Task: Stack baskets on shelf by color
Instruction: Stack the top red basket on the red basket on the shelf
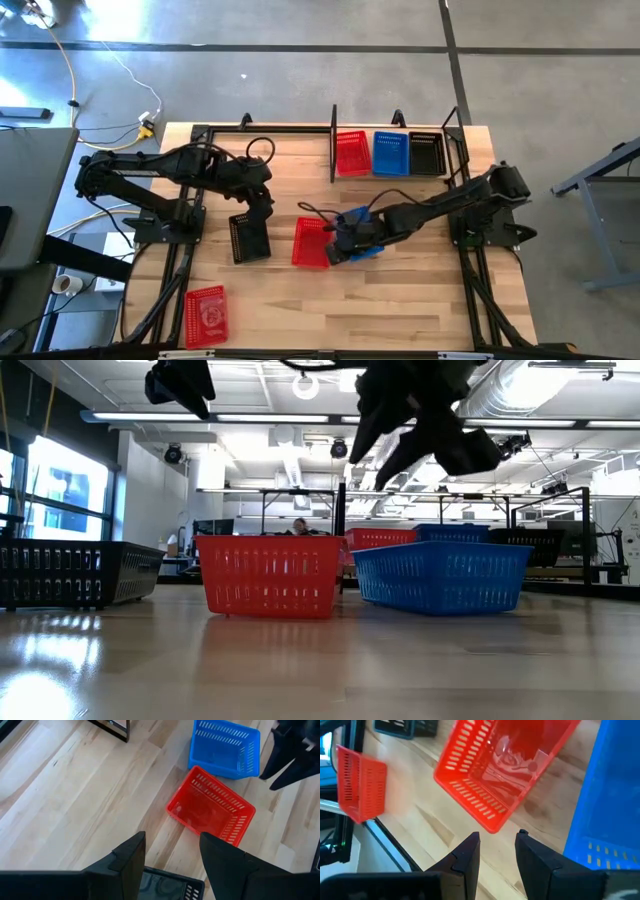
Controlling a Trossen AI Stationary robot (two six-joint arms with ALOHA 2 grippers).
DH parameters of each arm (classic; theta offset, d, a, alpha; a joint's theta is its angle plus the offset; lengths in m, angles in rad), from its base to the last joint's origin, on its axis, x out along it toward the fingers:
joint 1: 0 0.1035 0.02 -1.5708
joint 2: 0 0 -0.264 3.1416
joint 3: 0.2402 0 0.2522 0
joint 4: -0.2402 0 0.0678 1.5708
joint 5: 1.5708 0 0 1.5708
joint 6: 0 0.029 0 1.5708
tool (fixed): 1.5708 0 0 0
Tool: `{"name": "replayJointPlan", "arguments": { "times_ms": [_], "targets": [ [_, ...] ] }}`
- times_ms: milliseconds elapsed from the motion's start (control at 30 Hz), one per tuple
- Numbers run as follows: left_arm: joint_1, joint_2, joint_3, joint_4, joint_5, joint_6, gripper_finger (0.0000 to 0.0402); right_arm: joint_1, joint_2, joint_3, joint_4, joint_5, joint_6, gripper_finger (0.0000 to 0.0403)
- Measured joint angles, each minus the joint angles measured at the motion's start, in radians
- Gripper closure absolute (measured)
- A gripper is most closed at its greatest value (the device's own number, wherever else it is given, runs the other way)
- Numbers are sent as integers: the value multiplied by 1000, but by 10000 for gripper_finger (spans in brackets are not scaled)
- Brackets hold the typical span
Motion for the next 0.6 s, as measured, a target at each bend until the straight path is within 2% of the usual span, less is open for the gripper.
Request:
{"name": "replayJointPlan", "arguments": {
  "times_ms": [600],
  "targets": [
    [0,0,0,1,-9,-15,225,-5,114,0,66,6,37,292]
  ]
}}
